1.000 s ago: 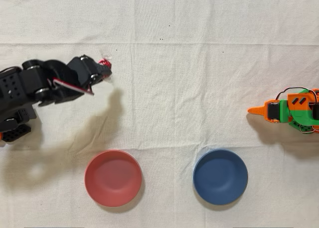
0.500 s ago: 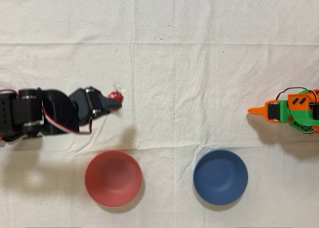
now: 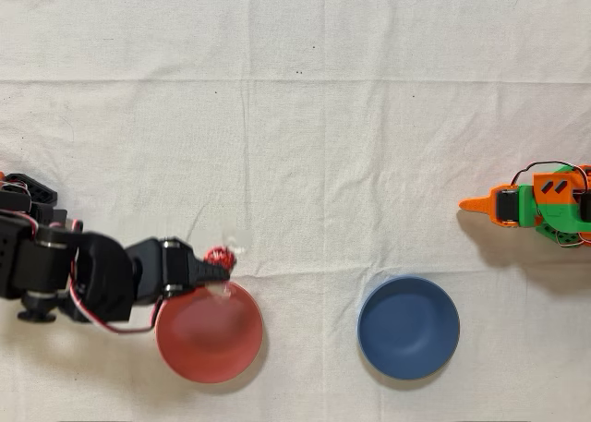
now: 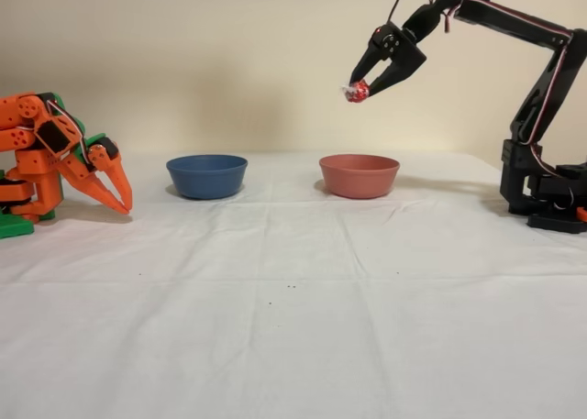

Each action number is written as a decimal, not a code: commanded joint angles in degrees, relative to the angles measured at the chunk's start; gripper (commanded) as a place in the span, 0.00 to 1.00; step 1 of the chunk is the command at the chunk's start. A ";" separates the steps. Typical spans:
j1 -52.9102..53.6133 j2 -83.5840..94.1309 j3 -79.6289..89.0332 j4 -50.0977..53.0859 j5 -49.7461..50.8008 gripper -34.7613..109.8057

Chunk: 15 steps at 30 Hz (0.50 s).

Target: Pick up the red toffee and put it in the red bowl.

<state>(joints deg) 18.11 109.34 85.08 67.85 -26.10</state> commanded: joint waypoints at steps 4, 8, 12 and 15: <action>6.94 3.78 3.87 -4.22 -2.29 0.26; 9.93 4.57 8.17 -7.56 -3.34 0.26; 12.66 4.31 11.43 -10.46 -4.31 0.26; 13.97 3.60 13.18 -12.66 -4.75 0.26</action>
<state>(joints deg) 29.97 109.86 97.65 57.57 -29.71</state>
